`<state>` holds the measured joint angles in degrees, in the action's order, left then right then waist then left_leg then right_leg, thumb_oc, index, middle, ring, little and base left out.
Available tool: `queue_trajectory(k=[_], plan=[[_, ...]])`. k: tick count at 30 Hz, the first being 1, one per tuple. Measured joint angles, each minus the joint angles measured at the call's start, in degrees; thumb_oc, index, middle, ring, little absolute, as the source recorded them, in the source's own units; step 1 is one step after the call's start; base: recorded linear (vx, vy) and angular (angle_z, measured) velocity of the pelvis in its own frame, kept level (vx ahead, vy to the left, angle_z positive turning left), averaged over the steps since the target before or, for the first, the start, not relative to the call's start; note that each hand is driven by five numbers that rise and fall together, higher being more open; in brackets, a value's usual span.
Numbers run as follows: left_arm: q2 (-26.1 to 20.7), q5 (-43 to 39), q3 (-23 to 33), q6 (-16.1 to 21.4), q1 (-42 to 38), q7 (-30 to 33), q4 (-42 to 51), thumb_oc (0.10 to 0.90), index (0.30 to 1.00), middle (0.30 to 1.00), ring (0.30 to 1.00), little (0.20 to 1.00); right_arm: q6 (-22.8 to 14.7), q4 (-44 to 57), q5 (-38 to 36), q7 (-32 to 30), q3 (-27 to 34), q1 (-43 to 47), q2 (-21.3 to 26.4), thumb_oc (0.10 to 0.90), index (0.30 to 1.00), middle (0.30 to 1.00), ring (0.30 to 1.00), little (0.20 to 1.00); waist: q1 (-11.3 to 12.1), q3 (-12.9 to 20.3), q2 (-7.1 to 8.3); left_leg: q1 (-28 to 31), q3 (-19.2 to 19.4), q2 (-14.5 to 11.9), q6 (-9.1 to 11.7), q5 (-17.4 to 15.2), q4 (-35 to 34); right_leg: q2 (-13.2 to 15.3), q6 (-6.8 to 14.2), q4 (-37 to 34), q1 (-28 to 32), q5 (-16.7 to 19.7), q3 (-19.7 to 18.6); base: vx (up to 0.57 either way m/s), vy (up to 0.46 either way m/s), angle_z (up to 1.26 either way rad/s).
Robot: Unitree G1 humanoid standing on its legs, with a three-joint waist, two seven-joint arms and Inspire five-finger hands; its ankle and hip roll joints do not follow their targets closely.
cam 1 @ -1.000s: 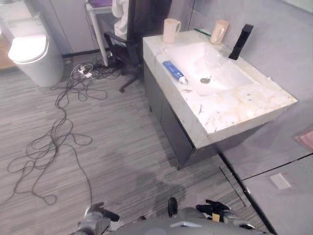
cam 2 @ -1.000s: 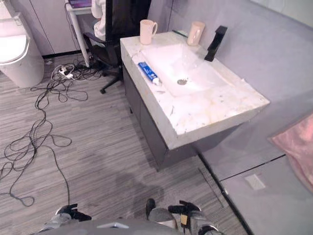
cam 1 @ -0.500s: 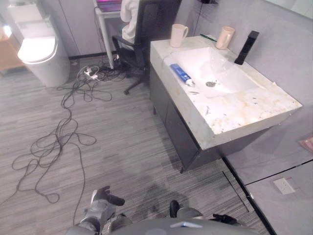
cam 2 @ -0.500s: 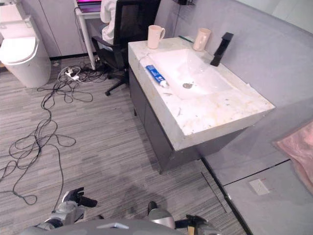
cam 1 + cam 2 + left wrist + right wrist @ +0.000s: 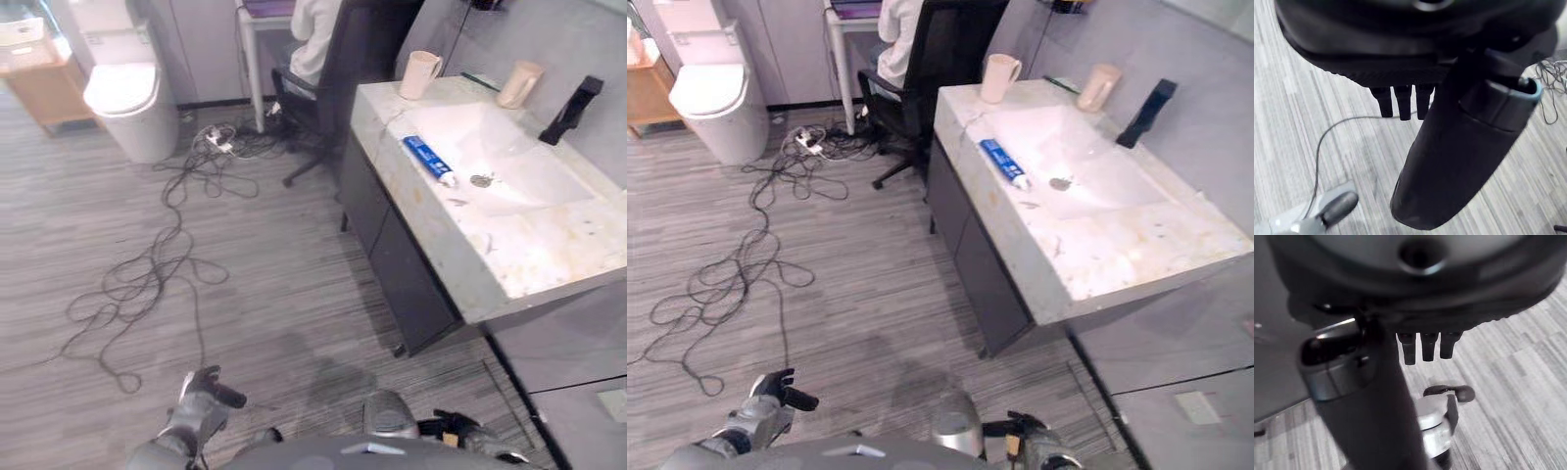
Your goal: Organize the bathroom.
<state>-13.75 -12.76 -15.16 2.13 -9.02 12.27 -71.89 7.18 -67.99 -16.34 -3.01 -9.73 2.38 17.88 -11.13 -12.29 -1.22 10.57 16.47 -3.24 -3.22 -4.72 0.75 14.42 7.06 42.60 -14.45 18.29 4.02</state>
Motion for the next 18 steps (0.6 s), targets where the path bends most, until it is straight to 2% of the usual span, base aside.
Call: queue_trajectory(k=[1, 2, 3, 4, 5, 6, 7, 8, 9, 10, 11, 12, 13, 14, 15, 16, 17, 18], plan=[[-0.2, -0.1, 0.5, -0.4, 0.2, 0.0, -0.1, 0.800, 0.900, 0.900, 0.900, 0.900, -0.2, -1.1, 0.5, 0.0, 0.0, 0.3, -0.2, 0.800, 0.900, 0.900, 0.900, 0.900, -0.1, -0.5, -0.52, 1.2, -0.5, 0.3, -1.5, -1.2, -0.3, -2.8, 2.7, 2.8, -2.8, -5.9, -2.1, 0.31, 0.202, -0.11], [-0.4, -0.1, 0.4, -0.7, 0.1, -0.2, -0.1, 0.800, 0.900, 0.900, 0.900, 0.900, -0.1, -0.8, 0.6, -0.1, 0.0, 0.8, -0.6, 0.800, 0.900, 0.900, 0.900, 0.900, -0.5, -1.0, -1.29, 1.9, -0.6, 0.4, -1.7, -1.3, -0.9, -4.2, 2.9, 2.7, -4.0, -8.9, -1.8, 0.37, 0.193, 0.02], [-0.8, -0.1, 0.5, -0.9, -0.2, -0.3, -0.1, 0.800, 0.900, 0.900, 0.900, 0.900, -0.2, -0.9, 1.2, 0.0, 0.0, 0.8, -1.3, 0.800, 0.900, 0.900, 0.900, 0.900, -1.2, -1.5, -0.99, 3.0, -1.1, 1.0, -1.8, -1.0, -2.3, -6.2, 3.4, -1.9, -4.6, -12.5, -0.3, 0.31, 0.126, 0.28], [-1.0, -0.1, 0.5, -0.9, -0.4, -0.4, 0.0, 0.800, 0.900, 0.900, 0.900, 0.900, 0.0, -0.9, 2.0, -0.1, 0.0, 0.6, -1.9, 0.800, 0.900, 0.900, 0.900, 0.900, -1.8, -1.8, -0.16, 3.8, -1.4, 2.1, -1.0, -0.2, -3.0, -6.7, 2.5, -4.6, -5.0, -13.5, 1.2, 0.27, 0.090, 0.38], [-0.9, -0.2, 0.5, -1.0, -0.6, -0.3, 0.1, 0.800, 0.900, 0.900, 0.900, 0.900, 0.3, -1.0, 2.2, -0.1, 0.0, 0.4, -2.4, 0.800, 0.900, 0.900, 0.900, 0.900, -2.4, -2.2, 0.91, 4.6, -1.8, 3.4, -1.0, -0.2, -3.7, -6.8, 2.8, -7.3, -5.5, -13.7, 2.8, 0.39, 0.099, 0.30], [-0.6, -0.2, 0.6, -1.3, -0.6, -0.3, 0.3, 0.800, 0.900, 0.900, 0.900, 0.900, 0.9, -1.1, 2.5, -0.1, 0.0, 0.2, -3.1, 0.800, 0.900, 0.900, 0.900, 0.900, -2.8, -2.7, 1.90, 5.8, -2.2, 4.8, -1.0, -1.2, -4.2, -7.8, 2.8, -14.0, -5.2, -14.0, 5.2, 0.38, 0.100, 0.15], [-0.3, -0.1, 0.5, -1.7, -0.5, -0.2, 0.4, 0.800, 0.900, 0.900, 0.900, 0.900, 1.1, -0.8, 2.5, -0.1, 0.0, -0.2, -3.5, 0.800, 0.900, 0.900, 0.900, 0.900, -2.9, -2.7, 2.42, 6.1, -2.7, 5.5, -1.9, -2.4, -4.3, -9.0, 2.9, -19.1, -5.2, -14.1, 6.0, 0.36, 0.098, 0.04], [0.0, -0.2, 0.5, -2.2, -0.6, -0.1, 0.4, 0.800, 0.900, 0.900, 0.900, 0.900, 1.2, -0.9, 2.5, -0.1, 0.0, -0.4, -3.9, 0.800, 0.900, 0.900, 0.900, 0.900, -3.2, -2.5, 2.87, 6.2, -3.0, 6.0, -1.8, -3.1, -4.3, -9.8, 2.9, -24.6, -5.2, -14.1, 6.9, 0.40, 0.118, 0.22], [0.6, -0.1, 0.5, -2.4, -0.8, -0.2, 0.4, 0.800, 0.900, 0.900, 0.900, 0.900, 1.3, -0.9, 2.4, 0.0, 0.0, -0.7, -4.6, 0.800, 0.900, 0.900, 0.900, 0.900, -3.8, -2.6, 4.01, 7.2, -3.5, 7.0, -0.5, -2.9, -4.3, -11.1, 2.7, -32.3, -4.5, -13.9, 8.3, 0.35, 0.082, 0.42], [1.3, -0.1, 0.3, -2.4, -0.8, -0.3, 0.5, 0.800, 0.900, 0.900, 0.900, 0.900, 1.4, -0.8, 2.4, 0.0, 0.1, -1.7, -4.9, 0.800, 0.900, 0.900, 0.900, 0.900, -5.0, -2.7, 4.85, 8.1, -4.0, 7.3, 0.2, -3.8, -4.0, -11.5, 2.7, -32.6, -5.2, -13.9, 9.0, 0.51, 0.094, 0.53], [1.8, -0.1, 0.6, -1.8, -0.3, 0.2, 0.4, 0.800, 0.900, 0.900, 0.900, 0.900, 1.2, -0.5, 2.4, 0.0, 0.2, -2.5, -4.8, 0.800, 0.900, 0.900, 0.900, 0.900, -4.9, -2.2, 4.59, 9.1, -4.7, 7.0, -0.3, -5.6, -4.0, -12.1, 2.7, -32.5, -5.6, -13.9, 10.0, 0.34, 0.031, 0.42], [2.8, -0.1, 0.3, -2.0, -0.1, 0.2, -0.1, 0.800, 0.900, 0.900, 0.900, 0.900, 1.8, -1.3, 2.5, 0.0, 0.1, -3.1, -4.8, 0.800, 0.900, 0.900, 0.900, 0.900, -5.1, -1.7, 5.11, 11.5, -5.0, 7.1, 0.8, -7.5, -4.1, -12.9, 2.7, -34.9, -4.9, -14.0, 10.9, 0.28, 0.027, 0.20], [2.8, -0.1, 0.3, -2.0, -0.1, 0.2, -0.1, 0.800, 0.900, 0.900, 0.900, 0.900, 1.8, -1.3, 2.5, 0.0, 0.1, -3.1, -4.8, 0.800, 0.900, 0.900, 0.900, 0.900, -5.1, -1.7, 5.11, 11.5, -5.0, 7.1, 0.8, -7.5, -4.1, -12.9, 2.7, -34.9, -4.9, -14.0, 10.9, 0.20, 0.027, 0.09], [3.4, 0.0, 0.4, -1.8, 0.6, 0.2, 0.0, 0.800, 0.900, 0.900, 0.900, 0.900, 1.8, -1.4, 2.4, 0.2, 0.1, -3.7, -4.7, 0.800, 0.900, 0.900, 0.900, 0.900, -4.8, -1.4, 5.35, 14.6, -5.1, 6.7, 2.7, -10.1, -3.8, -13.2, -0.2, -34.2, -3.4, -12.4, 12.1, 0.25, 0.031, -0.01], [3.7, 0.0, 0.4, -1.8, 0.5, 0.1, -0.1, 0.800, 0.900, 0.900, 0.900, 0.900, 1.8, -1.6, 2.4, 0.2, 0.0, -3.3, -4.6, 0.800, 0.900, 0.900, 0.900, 0.900, -4.8, -1.5, 4.03, 15.3, -5.2, 5.2, 4.4, -11.3, -1.7, -14.5, -1.5, -31.3, -3.2, -12.4, 12.4, 0.45, 0.067, 0.01], [3.6, 0.0, 0.4, -1.7, -0.3, 0.1, 0.0, 0.800, 0.900, 0.900, 0.900, 0.900, 1.5, -1.4, 2.4, 0.4, 0.0, -2.7, -4.7, 0.800, 0.900, 0.900, 0.900, 0.900, -4.8, -1.4, 3.99, 15.5, -5.6, 4.6, 5.3, -10.4, 0.4, -15.4, -5.8, -29.8, -2.2, -13.5, 11.5, 0.46, 0.076, 0.02], [3.7, 0.0, 0.4, -1.0, -0.7, 0.1, 0.5, 0.800, 0.900, 0.900, 0.900, 0.900, 1.0, -1.2, 2.4, 0.3, 0.1, -2.6, -4.3, 0.800, 0.900, 0.900, 0.900, 0.900, -4.7, -1.3, 3.85, 16.6, -6.3, 4.5, 5.5, -9.4, 1.2, -16.2, -11.6, -29.6, -0.6, -13.9, 10.6, 0.39, 0.066, 0.03], [4.1, 0.0, 0.5, -0.1, -0.6, -0.2, 1.0, 0.800, 0.900, 0.900, 0.900, 0.900, 0.5, -1.6, 2.4, 0.4, 0.3, -2.0, -3.7, 0.800, 0.900, 0.900, 0.900, 0.900, -4.8, -0.6, 2.51, 17.1, -6.6, 3.6, 5.8, -7.5, 1.9, -17.0, -13.1, -29.5, 0.3, -14.7, 10.7, 0.27, 0.023, 0.05]])
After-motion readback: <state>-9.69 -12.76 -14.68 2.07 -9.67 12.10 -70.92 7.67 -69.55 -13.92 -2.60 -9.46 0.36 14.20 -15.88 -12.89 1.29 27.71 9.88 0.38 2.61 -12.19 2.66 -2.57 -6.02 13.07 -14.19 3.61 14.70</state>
